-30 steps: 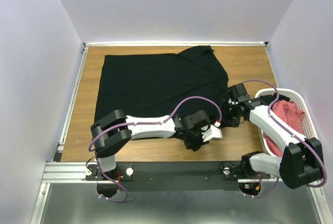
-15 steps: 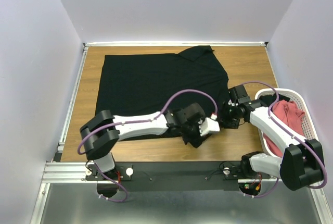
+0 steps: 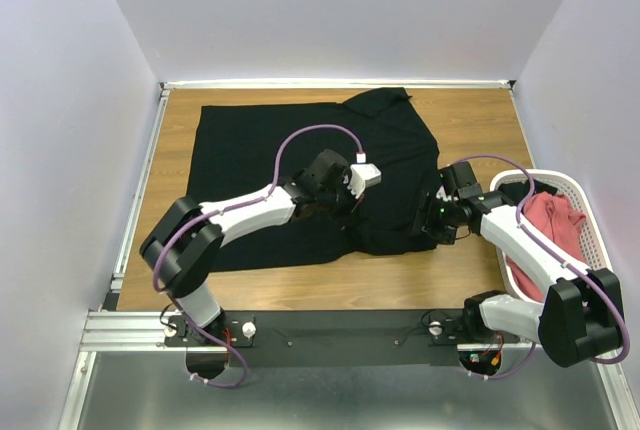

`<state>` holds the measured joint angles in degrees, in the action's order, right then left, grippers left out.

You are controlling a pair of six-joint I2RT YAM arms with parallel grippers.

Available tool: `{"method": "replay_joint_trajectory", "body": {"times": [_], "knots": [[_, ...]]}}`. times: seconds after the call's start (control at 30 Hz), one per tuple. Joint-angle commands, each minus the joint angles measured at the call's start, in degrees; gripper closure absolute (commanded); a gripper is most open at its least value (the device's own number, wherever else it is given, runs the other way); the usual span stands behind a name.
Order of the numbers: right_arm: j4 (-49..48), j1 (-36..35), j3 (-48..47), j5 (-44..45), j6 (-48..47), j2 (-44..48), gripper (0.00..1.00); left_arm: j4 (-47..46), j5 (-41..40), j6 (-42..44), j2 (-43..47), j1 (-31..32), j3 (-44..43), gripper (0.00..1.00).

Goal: Fold and stack the t-shirts
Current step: Flatten the tshirt out

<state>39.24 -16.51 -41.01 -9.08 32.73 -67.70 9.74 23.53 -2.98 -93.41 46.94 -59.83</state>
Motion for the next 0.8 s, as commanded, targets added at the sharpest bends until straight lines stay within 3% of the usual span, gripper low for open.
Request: {"method": "replay_joint_trajectory", "body": {"times": [0.0, 0.47, 0.77], "knots": [[-2.15, -0.36, -0.47, -4.18, -1.27, 0.47, 0.34, -1.91, 4.68, -5.27, -5.11, -2.28, -1.78, 1.0], [-9.62, -0.36, 4.27, -11.39, -0.39, -0.32, 0.39, -2.0, 6.53, -11.16, -13.12, -9.93, -6.17, 1.0], [-17.96, -0.45, 6.91, -11.75, 2.51, -2.43, 0.39, -3.32, 7.23, -12.4, -13.38, -10.64, -5.03, 1.0]]}}
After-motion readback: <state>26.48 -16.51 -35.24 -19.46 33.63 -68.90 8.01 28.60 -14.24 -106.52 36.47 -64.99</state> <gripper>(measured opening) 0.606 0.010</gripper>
